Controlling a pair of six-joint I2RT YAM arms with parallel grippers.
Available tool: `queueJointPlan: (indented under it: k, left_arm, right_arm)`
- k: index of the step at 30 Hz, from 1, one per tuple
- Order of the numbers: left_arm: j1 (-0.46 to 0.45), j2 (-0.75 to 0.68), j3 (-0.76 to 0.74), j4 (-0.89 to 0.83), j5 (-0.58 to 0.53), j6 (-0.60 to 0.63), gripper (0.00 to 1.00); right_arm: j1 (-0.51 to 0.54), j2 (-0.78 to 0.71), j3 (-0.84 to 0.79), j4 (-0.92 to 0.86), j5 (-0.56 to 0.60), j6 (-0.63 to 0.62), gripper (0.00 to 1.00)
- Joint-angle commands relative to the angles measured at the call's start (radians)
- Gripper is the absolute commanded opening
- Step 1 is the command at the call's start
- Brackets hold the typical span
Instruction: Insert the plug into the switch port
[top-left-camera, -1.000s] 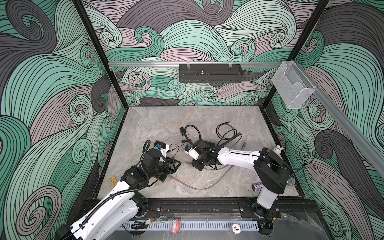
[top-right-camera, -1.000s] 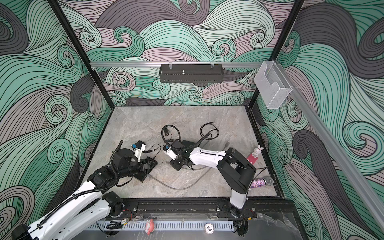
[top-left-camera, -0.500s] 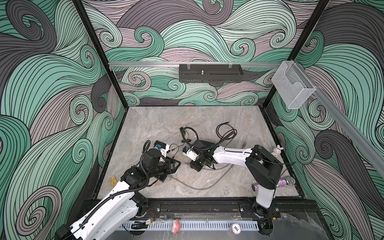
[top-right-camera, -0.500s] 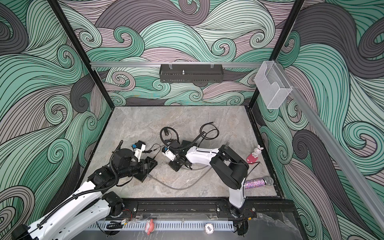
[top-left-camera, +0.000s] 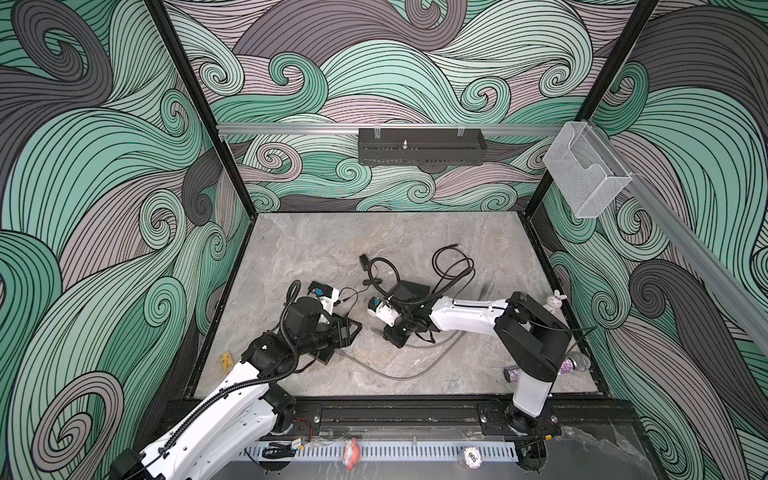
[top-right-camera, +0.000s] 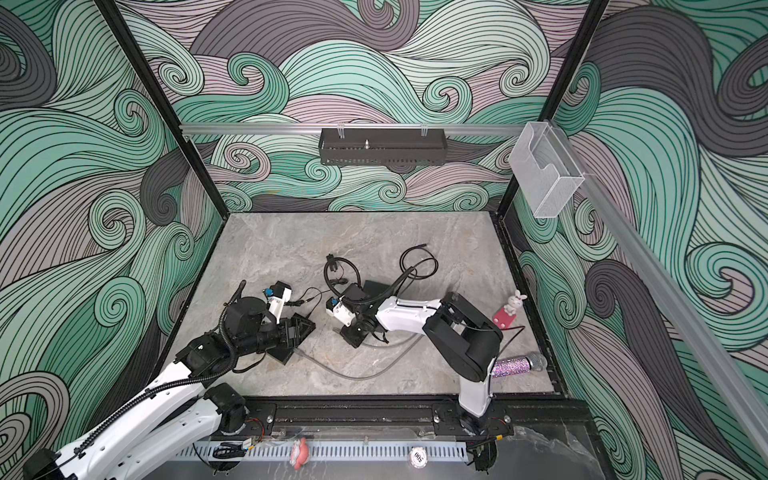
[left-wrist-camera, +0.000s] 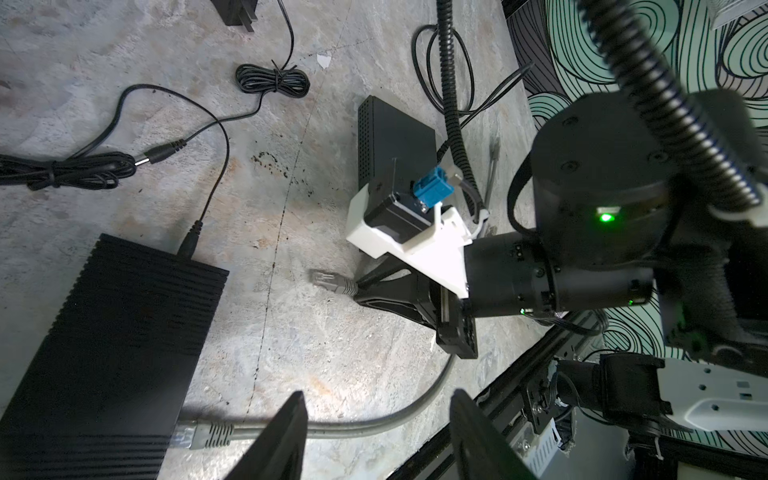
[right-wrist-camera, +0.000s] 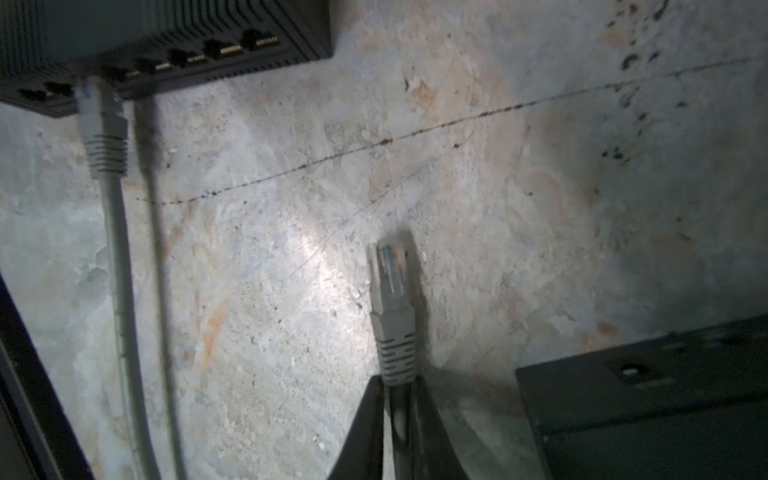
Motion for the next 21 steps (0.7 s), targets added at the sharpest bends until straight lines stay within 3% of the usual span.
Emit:
queueJointPlan:
  k: [1, 7, 13, 17, 21]
  left_arm:
    - [0.005, -0.004, 0.001, 0.018, 0.018, -0.004, 0.57]
    - [0.005, -0.011, 0.064, -0.030, 0.023, 0.037, 0.57]
    - [0.006, 0.021, 0.201, -0.126, 0.061, 0.164, 0.57]
    - [0.005, 0.053, 0.313, -0.212, 0.168, 0.310, 0.57]
    - [0.005, 0.046, 0.353, -0.251, 0.308, 0.451, 0.56]
  right_arm:
    - [-0.005, -0.032, -0.017, 0.002, -0.030, -0.014, 0.01]
    - [-0.001, -0.133, -0.040, -0.009, 0.041, -0.071, 0.00]
    - [0.041, -0.328, -0.096, -0.002, 0.180, -0.173, 0.00]
    - [0.115, -0.470, -0.144, 0.013, 0.298, -0.257, 0.00]
    - [0.183, -0.618, -0.216, 0.062, 0.295, -0.292, 0.00]
